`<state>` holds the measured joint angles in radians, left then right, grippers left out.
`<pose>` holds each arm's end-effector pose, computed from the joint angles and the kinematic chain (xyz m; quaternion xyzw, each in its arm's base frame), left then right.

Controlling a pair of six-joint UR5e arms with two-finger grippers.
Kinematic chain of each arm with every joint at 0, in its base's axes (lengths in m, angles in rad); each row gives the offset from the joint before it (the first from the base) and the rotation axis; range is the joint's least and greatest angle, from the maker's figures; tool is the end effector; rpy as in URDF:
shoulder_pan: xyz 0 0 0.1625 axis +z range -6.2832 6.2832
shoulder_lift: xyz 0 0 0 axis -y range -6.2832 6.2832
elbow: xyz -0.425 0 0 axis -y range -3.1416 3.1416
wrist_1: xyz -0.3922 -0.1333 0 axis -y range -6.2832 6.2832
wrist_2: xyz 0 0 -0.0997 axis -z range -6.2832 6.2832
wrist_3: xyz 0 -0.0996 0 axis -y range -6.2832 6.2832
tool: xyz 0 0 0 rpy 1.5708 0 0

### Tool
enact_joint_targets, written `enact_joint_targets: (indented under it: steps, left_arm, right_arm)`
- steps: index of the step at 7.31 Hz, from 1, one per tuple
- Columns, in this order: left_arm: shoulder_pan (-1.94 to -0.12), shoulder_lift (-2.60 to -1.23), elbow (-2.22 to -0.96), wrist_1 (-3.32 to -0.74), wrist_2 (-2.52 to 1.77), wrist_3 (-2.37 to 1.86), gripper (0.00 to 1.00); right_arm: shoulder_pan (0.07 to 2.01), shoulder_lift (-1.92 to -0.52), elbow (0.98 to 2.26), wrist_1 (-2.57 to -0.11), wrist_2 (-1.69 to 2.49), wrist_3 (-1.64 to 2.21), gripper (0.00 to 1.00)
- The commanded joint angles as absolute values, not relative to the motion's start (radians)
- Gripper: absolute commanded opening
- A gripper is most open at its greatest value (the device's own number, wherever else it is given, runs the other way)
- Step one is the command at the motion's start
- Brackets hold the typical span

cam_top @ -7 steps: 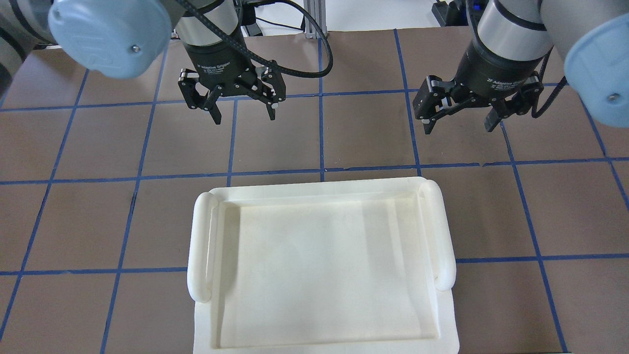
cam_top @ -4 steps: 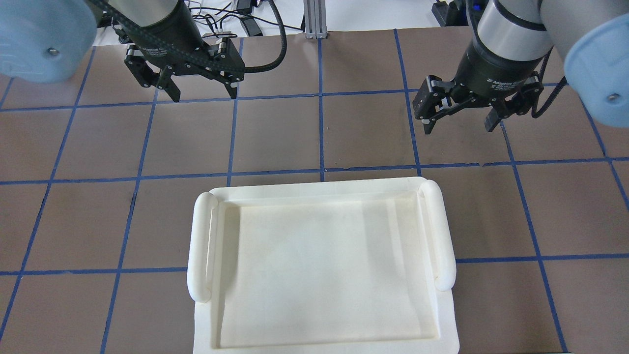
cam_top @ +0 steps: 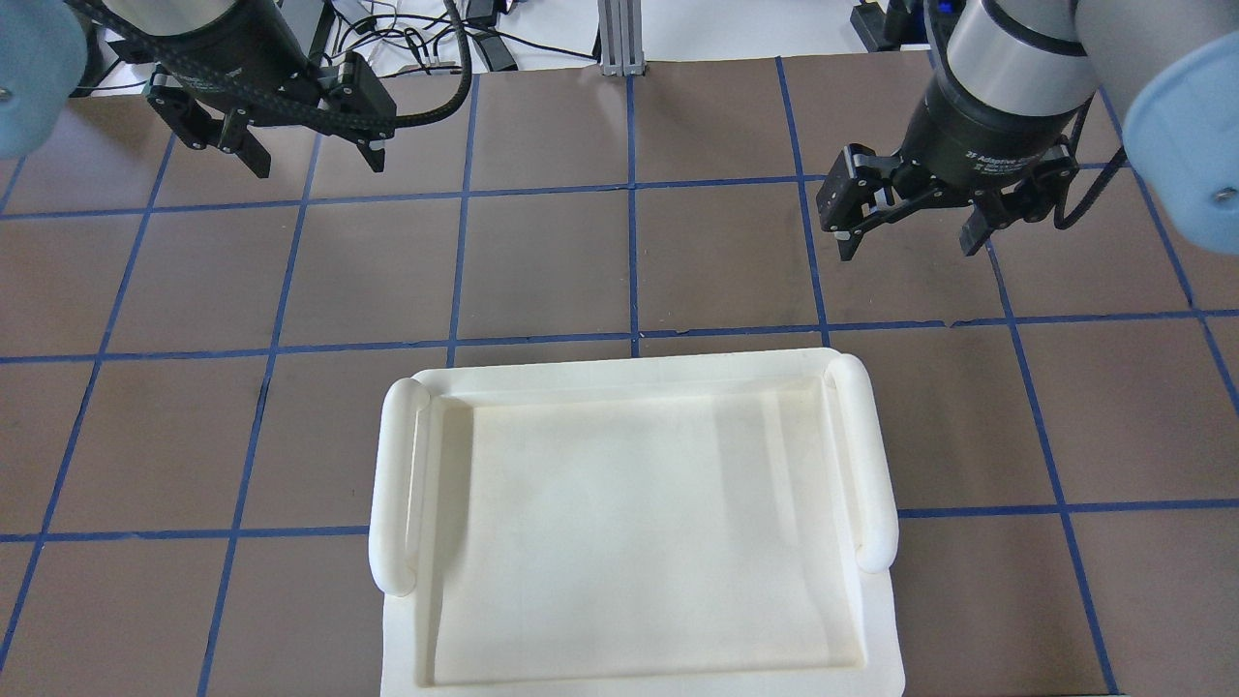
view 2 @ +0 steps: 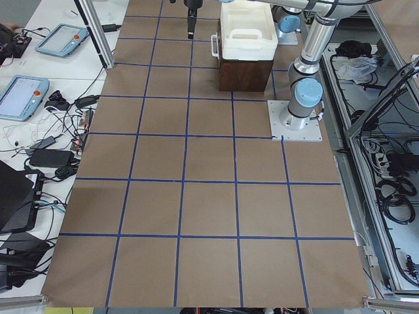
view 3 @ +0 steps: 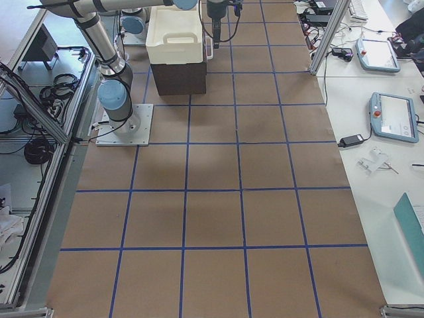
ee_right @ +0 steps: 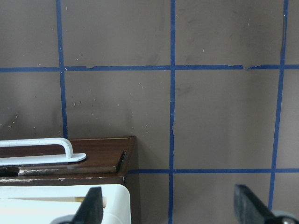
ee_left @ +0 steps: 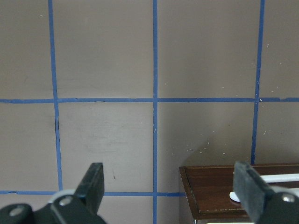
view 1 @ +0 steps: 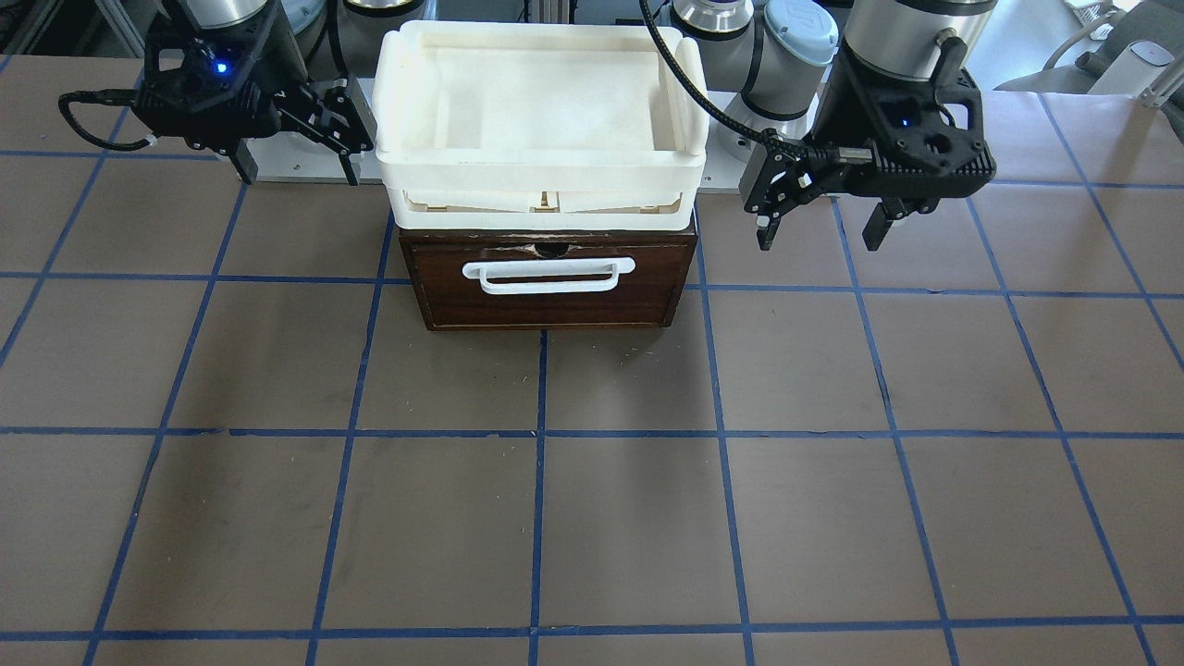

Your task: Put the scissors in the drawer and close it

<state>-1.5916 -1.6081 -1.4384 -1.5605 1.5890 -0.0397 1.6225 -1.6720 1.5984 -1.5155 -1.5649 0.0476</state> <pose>-0.1422 -0.5131 0.5359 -0.0099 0.9985 -0.0529 0.0075 0.1569 -0.4422 0.5164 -0.0021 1.0000 -0.0090 0.0034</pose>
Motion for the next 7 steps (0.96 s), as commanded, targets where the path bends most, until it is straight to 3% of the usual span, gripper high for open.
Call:
enact_joint_targets:
  steps: [1,7]
  left_arm:
    - [-1.578,-1.612,-1.437,-1.557,1.585,-0.035,1.0]
    - [-1.575,-1.603,-1.44,-1.563,1.6,0.006,1.0]
  right_arm:
    - [1.623,-1.675,1.598,-1.516,-1.598,0.051,1.0]
    - [1.621,-1.674,1.6,-1.519,-1.601,0.049,1.0]
